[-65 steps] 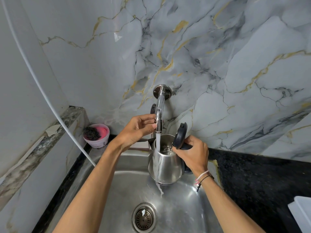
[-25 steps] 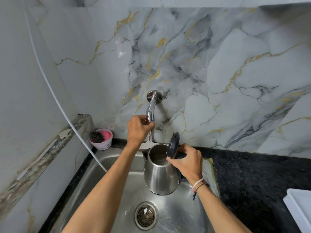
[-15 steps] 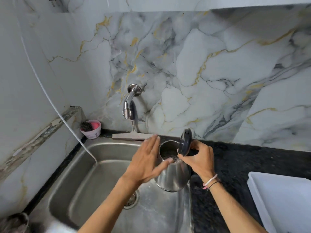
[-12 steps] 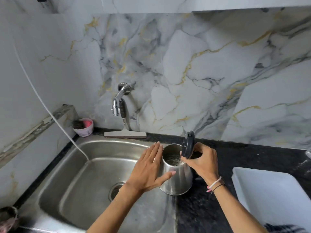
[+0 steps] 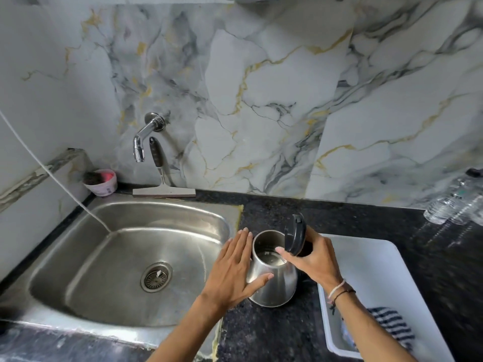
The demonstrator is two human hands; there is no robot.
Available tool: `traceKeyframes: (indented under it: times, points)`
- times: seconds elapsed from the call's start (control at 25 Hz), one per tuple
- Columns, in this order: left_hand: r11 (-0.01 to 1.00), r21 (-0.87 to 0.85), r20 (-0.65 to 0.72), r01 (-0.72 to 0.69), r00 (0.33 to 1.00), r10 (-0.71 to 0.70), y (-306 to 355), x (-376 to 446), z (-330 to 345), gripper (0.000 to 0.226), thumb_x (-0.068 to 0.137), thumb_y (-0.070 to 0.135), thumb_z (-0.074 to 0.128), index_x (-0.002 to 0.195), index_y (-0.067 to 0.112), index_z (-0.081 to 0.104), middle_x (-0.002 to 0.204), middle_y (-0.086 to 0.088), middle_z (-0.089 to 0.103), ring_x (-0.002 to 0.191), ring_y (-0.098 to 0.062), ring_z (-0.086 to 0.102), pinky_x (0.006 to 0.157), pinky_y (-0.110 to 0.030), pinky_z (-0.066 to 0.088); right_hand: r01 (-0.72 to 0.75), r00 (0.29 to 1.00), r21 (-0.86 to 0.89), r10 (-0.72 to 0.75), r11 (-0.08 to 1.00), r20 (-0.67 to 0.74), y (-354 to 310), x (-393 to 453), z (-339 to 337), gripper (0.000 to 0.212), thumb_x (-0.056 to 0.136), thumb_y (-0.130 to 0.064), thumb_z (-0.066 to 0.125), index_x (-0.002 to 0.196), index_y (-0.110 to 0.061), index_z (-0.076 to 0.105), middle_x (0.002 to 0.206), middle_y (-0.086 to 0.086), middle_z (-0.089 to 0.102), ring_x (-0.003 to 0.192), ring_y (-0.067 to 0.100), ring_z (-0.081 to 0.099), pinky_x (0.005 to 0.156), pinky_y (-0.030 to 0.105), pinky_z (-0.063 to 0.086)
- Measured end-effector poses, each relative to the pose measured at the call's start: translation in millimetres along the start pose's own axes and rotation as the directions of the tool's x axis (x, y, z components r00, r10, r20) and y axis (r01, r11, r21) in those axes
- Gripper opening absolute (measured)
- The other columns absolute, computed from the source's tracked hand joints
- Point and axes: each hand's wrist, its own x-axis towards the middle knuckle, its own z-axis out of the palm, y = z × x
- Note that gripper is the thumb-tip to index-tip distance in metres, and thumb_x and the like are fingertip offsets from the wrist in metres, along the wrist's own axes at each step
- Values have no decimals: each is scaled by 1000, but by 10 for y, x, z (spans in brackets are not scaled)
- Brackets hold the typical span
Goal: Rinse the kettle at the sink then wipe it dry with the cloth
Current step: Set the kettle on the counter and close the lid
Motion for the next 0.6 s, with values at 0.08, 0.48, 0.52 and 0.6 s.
traceKeyframes:
  times: [0.08,0.48,0.52,0.6]
  points:
    - [998,-55,11,-14,1000,14,-4,-17,-50,102,90,81,17,162,9,2,170,-7,-6,158,-18,-7,130,-36,-1,25,988,-93,-10,995,154,-31,-7,-133,76,66,-78,78,127,-35,59,108,-12,78,98,10,75,84,39,62]
    - [913,-402,-16,69,996,-83,121,679,-526,61,110,33,18,160,0,8,172,-16,3,160,-25,1,129,-43,8,-242,935,-414,325,877,142,-630,312,-4,55,108,-54,27,153,-30,49,151,5,53,142,29,46,116,45,38]
    - [917,-381,74,121,992,-100,163,779,-494,61,111,33,19,161,1,5,172,-16,-1,160,-25,-2,129,-43,5,-269,907,-480,387,835,166,-670,357,95,56,109,-53,23,153,-30,47,155,7,49,146,29,42,118,48,35]
    - [913,-355,197,203,970,-139,163,838,-350,62,111,35,15,161,3,-2,172,-14,-7,159,-23,-7,129,-44,0,-291,875,-565,454,772,169,-656,342,250,58,109,-52,16,154,-31,45,159,9,47,152,29,36,122,51,27]
